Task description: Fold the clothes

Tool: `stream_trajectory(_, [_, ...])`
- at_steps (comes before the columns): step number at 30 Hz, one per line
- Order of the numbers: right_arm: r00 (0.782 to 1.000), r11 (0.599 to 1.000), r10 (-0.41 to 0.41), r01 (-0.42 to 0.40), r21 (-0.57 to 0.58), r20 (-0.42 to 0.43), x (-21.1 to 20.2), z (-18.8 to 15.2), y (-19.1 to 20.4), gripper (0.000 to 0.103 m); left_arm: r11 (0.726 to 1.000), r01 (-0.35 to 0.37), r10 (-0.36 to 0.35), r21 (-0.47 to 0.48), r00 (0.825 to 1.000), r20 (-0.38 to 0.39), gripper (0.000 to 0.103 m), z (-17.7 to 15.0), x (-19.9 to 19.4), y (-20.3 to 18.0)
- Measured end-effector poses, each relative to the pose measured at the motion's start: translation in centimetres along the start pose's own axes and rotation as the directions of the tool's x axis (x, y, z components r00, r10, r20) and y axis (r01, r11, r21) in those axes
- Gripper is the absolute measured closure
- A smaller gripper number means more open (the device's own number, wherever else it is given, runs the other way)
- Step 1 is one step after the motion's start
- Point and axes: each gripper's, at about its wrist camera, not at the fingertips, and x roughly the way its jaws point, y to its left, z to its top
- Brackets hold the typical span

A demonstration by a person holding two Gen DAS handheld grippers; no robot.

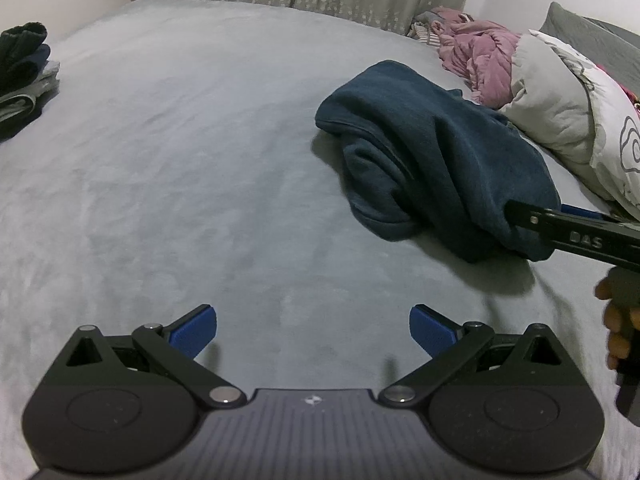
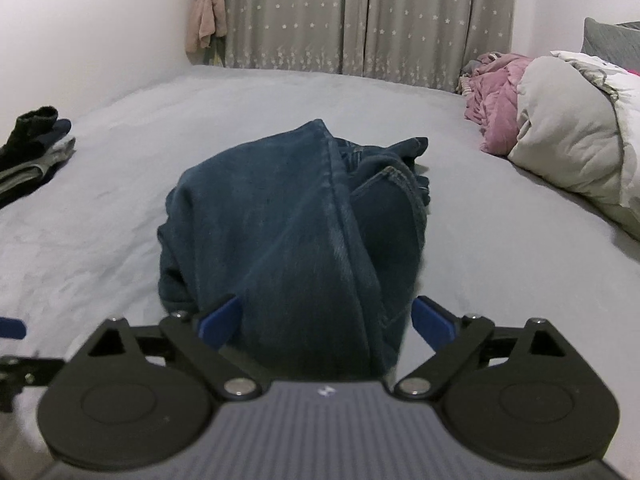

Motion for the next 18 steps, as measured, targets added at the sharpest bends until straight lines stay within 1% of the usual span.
stream_trajectory(1, [1.000, 1.000, 0.007, -0.007, 0.005, 0.001, 0.4, -0.1, 0.1, 0.011, 1.000, -0.001, 0.001, -0.002, 1.000, -0.001, 0.001, 0.0, 0.0, 0.1])
stream_trajectory(2, [1.000, 1.000, 0.014, -0.014, 0.010, 0.002, 0.8, -0.1, 0.1, 0.016, 1.000, -0.002, 0.002, -0.005, 1.000, -0.002, 0.001, 0.0, 0.0, 0.1])
stream_trajectory(3, [1.000, 1.000, 0.026, -0.026, 0.010, -0.002, 1.0, -0.2, 0.2, 0.029, 1.000, -0.002, 0.002, -0.007, 1.000, -0.002, 0.001, 0.0, 0.0, 0.2])
stream_trajectory(4, [0.998, 0.998, 0.058, -0.058, 0.010, -0.013, 1.4, -0.2, 0.4, 0.035, 1.000, -0.002, 0.002, -0.007, 1.000, -0.002, 0.001, 0.1, 0.0, 0.2])
stream_trajectory(5, [0.997, 0.997, 0.073, -0.072, 0.009, -0.019, 1.5, -0.2, 0.7, 0.042, 1.000, -0.002, 0.002, -0.008, 1.000, -0.003, 0.001, 0.1, 0.0, 0.2])
stream_trajectory(7, [0.996, 0.996, 0.085, -0.085, -0.007, -0.016, 1.4, -0.3, 1.1, 0.057, 1.000, -0.003, 0.003, -0.008, 1.000, -0.003, 0.001, 0.1, 0.0, 0.2])
stream_trajectory(8, [0.994, 0.994, 0.107, -0.107, -0.014, -0.020, 1.3, -0.3, 1.3, 0.067, 1.000, -0.004, 0.004, -0.008, 1.000, -0.003, 0.001, 0.1, -0.1, 0.1])
stream_trajectory(12, [0.987, 0.987, 0.159, -0.159, -0.028, -0.024, 0.2, -0.7, 1.5, 0.076, 1.000, -0.005, 0.005, -0.009, 1.000, -0.003, 0.001, 0.2, -0.1, 0.1])
stream_trajectory(15, [0.973, 0.973, 0.230, -0.230, -0.015, -0.016, -1.4, -1.2, 1.4, 0.078, 1.000, 0.000, 0.000, -0.014, 1.000, 0.002, 0.001, 0.2, -0.3, 0.0])
stream_trajectory(18, [0.961, 0.961, 0.277, -0.277, -0.015, -0.015, -2.7, -1.8, 1.7, 0.080, 1.000, 0.007, -0.007, -0.018, 1.000, 0.012, 0.001, 0.3, -0.4, 0.0])
